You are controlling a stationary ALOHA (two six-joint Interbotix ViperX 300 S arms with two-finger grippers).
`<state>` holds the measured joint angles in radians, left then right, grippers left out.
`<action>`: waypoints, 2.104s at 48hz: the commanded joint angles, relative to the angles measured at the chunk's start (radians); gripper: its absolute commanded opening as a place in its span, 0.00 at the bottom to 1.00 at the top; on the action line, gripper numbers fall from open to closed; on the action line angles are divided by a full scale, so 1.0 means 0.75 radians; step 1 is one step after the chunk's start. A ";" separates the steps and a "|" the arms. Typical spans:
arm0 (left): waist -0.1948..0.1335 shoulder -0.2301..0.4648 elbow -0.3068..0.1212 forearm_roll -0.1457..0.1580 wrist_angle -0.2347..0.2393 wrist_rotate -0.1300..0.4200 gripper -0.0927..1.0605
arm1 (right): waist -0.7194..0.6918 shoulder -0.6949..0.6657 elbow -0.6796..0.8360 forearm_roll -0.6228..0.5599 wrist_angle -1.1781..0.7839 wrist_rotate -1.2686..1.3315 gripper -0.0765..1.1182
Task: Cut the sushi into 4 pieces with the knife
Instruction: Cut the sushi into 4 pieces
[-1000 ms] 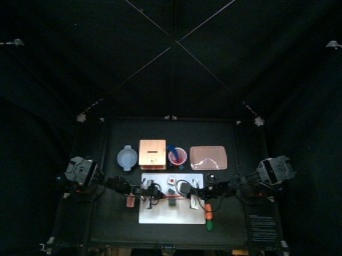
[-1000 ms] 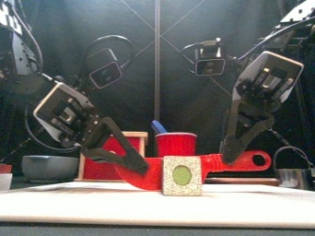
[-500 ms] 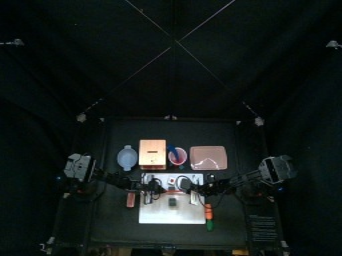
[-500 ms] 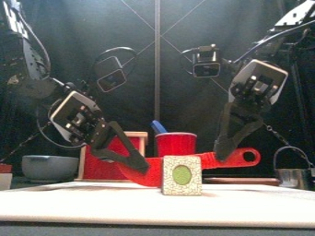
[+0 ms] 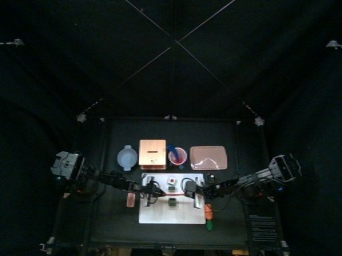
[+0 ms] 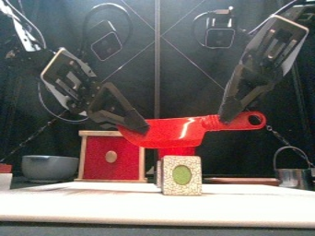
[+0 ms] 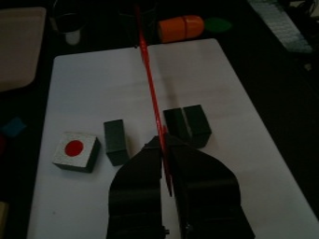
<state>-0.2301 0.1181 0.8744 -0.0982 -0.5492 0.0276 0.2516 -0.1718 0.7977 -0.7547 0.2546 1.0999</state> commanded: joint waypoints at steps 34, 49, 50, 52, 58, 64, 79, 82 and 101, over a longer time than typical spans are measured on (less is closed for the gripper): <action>-0.092 0.098 -0.031 -0.090 -0.022 0.000 0.39 | 0.018 0.117 -0.029 0.070 -0.014 0.004 0.19; -0.102 0.168 -0.029 -0.145 -0.022 0.000 0.39 | 0.016 0.160 -0.033 0.086 -0.014 0.006 0.19; -0.102 0.174 -0.031 -0.149 -0.022 0.002 0.39 | 0.016 0.166 -0.033 0.086 -0.014 0.006 0.19; -0.100 0.184 -0.031 -0.151 -0.022 0.002 0.39 | 0.014 0.178 -0.035 0.086 -0.014 0.004 0.19; -0.092 0.225 -0.037 -0.166 -0.033 0.006 0.39 | 0.014 0.219 -0.037 0.086 -0.014 0.004 0.19; -0.084 0.256 -0.037 -0.166 -0.041 0.006 0.39 | 0.008 0.243 -0.039 0.088 -0.014 0.000 0.19; -0.018 0.188 -0.022 -0.145 -0.041 0.014 0.39 | -0.006 0.153 -0.035 0.084 0.043 -0.016 0.19; -0.018 0.157 -0.020 -0.119 -0.041 0.014 0.39 | 0.000 0.129 -0.031 0.086 0.047 -0.016 0.19; -0.041 -0.057 -0.025 0.094 -0.041 0.010 0.47 | 0.057 -0.012 -0.012 0.104 0.104 -0.008 0.19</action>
<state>-0.2362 0.1350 0.8621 -0.0583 -0.5768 0.0353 0.2930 -0.1289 0.7839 -0.6842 0.2991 1.0891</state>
